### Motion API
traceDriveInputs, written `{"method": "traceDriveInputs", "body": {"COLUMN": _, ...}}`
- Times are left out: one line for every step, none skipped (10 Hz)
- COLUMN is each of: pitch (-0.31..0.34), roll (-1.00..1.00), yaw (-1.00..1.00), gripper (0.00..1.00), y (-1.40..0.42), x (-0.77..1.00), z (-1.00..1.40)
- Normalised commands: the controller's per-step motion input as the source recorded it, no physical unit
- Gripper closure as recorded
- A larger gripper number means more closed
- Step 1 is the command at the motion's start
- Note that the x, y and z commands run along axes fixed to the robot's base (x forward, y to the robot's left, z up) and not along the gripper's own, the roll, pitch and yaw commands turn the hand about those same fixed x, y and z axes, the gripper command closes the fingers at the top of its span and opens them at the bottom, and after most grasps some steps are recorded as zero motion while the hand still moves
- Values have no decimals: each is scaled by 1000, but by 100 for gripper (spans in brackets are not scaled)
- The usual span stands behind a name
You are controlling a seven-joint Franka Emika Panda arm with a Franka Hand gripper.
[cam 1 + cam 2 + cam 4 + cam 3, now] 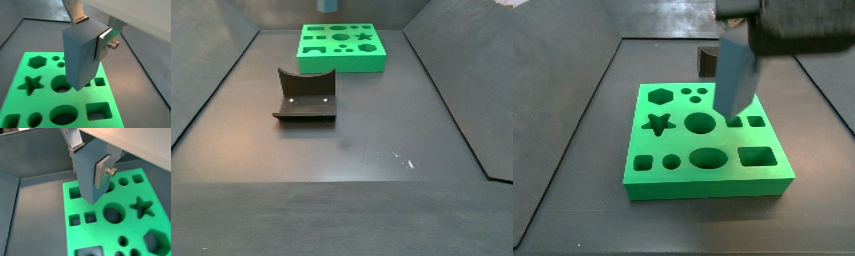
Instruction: Insert the rectangle object.
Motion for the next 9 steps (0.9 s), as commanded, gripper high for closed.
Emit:
{"method": "traceDriveInputs", "body": {"pitch": -11, "roll": 174, "yaw": -429, "gripper": 100, "y": -129, "x": 729, "z": -237}}
{"method": "traceDriveInputs", "body": {"pitch": -11, "roll": 177, "yaw": -471, "gripper": 100, "y": -126, "x": 677, "z": -234}}
{"method": "traceDriveInputs", "body": {"pitch": -10, "roll": 176, "yaw": -531, "gripper": 100, "y": -117, "x": 609, "z": -231}}
{"method": "traceDriveInputs", "body": {"pitch": -11, "roll": 161, "yaw": -657, "gripper": 100, "y": -94, "x": 463, "z": -206}}
{"method": "traceDriveInputs", "body": {"pitch": -9, "roll": 80, "yaw": -843, "gripper": 100, "y": -60, "x": 243, "z": -60}}
{"method": "traceDriveInputs", "body": {"pitch": -1, "roll": 13, "yaw": -926, "gripper": 100, "y": -54, "x": 149, "z": 0}}
{"method": "traceDriveInputs", "body": {"pitch": 0, "roll": -4, "yaw": -1000, "gripper": 100, "y": -94, "x": 9, "z": -69}}
{"method": "traceDriveInputs", "body": {"pitch": -27, "roll": -74, "yaw": -977, "gripper": 100, "y": -97, "x": 0, "z": -189}}
{"method": "traceDriveInputs", "body": {"pitch": -47, "roll": -61, "yaw": -943, "gripper": 100, "y": -131, "x": 0, "z": -277}}
